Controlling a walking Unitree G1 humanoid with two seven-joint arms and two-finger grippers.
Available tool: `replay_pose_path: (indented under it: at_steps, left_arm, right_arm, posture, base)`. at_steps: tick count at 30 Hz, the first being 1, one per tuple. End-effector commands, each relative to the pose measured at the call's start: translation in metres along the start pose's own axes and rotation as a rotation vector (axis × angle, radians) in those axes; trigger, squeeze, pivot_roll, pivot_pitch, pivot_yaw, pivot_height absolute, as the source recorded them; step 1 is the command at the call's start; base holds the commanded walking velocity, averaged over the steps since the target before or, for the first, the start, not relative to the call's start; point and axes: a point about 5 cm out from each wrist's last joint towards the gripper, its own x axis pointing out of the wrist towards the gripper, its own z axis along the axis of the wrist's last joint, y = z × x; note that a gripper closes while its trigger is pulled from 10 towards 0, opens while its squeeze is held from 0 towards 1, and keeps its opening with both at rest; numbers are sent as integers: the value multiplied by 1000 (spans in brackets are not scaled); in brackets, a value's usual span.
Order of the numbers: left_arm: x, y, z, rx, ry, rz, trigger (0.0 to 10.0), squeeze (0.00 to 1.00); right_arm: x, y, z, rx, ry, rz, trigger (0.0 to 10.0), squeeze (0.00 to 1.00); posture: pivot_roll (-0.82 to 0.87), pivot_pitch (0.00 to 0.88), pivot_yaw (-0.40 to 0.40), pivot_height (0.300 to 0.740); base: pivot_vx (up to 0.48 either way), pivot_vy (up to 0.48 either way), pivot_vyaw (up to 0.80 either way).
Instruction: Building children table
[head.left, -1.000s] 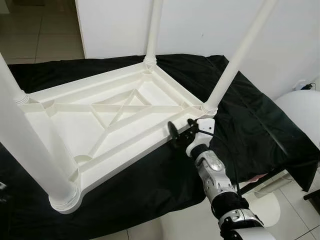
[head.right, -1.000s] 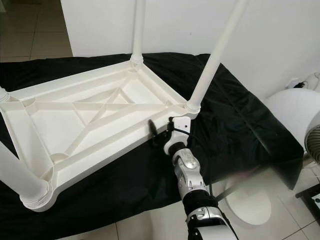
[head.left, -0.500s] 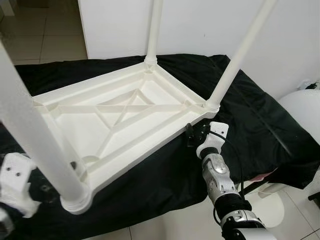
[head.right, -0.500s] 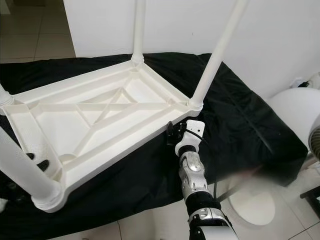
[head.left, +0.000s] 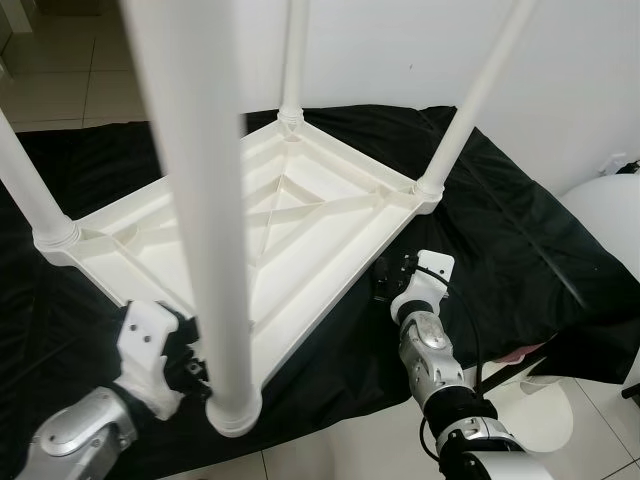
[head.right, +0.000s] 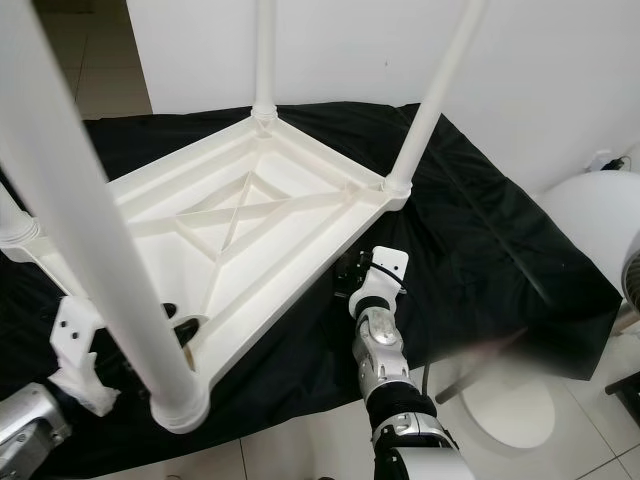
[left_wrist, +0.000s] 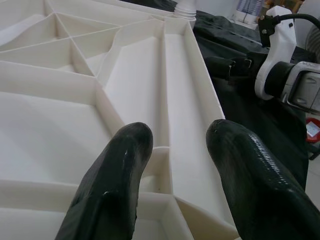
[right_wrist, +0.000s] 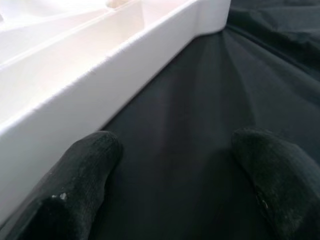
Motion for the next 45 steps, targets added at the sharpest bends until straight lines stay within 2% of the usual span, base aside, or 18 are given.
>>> replay_pose_path:
  at_steps: [1, 3, 4, 9, 12, 16, 18, 22, 24, 30, 37, 41, 45]
  left_arm:
    - [4, -8, 1, -2, -10, -43, 10000, 0]
    - [6, -10, 2, -7, -17, -55, 10000, 0]
    - [11, -14, 4, -11, -37, -79, 10000, 0]
    - [15, -19, 7, -12, -54, -99, 10000, 0]
    - [22, -27, 11, -23, -80, -134, 10000, 0]
    - [24, -29, 12, -21, -90, -133, 10000, 0]
    - [28, -29, 15, -24, -116, -129, 10000, 0]
    - [29, -30, 17, -33, -125, -130, 10000, 0]
    - [30, -32, 17, -39, -126, -143, 10000, 0]
    - [33, -38, 20, -54, -133, -171, 10000, 0]
    - [36, -44, 23, -74, -144, -207, 10000, 0]
    - [40, -48, 26, -75, -158, -221, 10000, 0]
    - [41, -48, 26, -70, -158, -212, 10000, 0]
  right_arm:
    - [4, -6, -2, -1, 42, 0, 10000, 0]
    - [8, -9, -1, -15, 63, 19, 10000, 0]
    - [15, -13, 3, -34, 96, 43, 10000, 0]
    - [21, -14, 11, -62, 95, 84, 10000, 0]
    - [29, -9, 24, -111, 86, 157, 10000, 0]
    - [33, -3, 30, -126, 80, 191, 10000, 0]
    - [36, 7, 37, -153, 72, 267, 10000, 0]
    - [37, 15, 39, -182, 67, 327, 10000, 0]
    - [36, 24, 37, -213, 88, 400, 10000, 0]
    - [32, 35, 28, -241, 142, 498, 10000, 0]
    - [31, 44, 25, -262, 146, 499, 10000, 0]
    - [33, 45, 29, -264, 96, 399, 10000, 0]
    - [33, 43, 29, -250, 78, 371, 10000, 0]
  posture:
    - [111, 81, -67, 740]
    - [108, 81, -66, 740]
    - [106, 82, -66, 740]
    - [106, 81, -65, 740]
    - [104, 80, -67, 740]
    - [104, 77, -71, 740]
    - [101, 76, -75, 740]
    - [101, 77, -76, 740]
    - [101, 78, -77, 740]
    - [98, 76, -73, 740]
    - [86, 77, -66, 740]
    - [89, 79, -69, 740]
    - [94, 82, -73, 740]
  base:
    - [0, 0, 0]
    - [0, 0, 0]
    - [0, 0, 0]
    - [0, 0, 0]
    - [0, 0, 0]
    - [0, 0, 0]
    - [0, 0, 0]
    - [0, 0, 0]
    - [0, 0, 0]
    - [0, 0, 0]
    - [0, 0, 0]
    - [0, 0, 0]
    - [0, 0, 0]
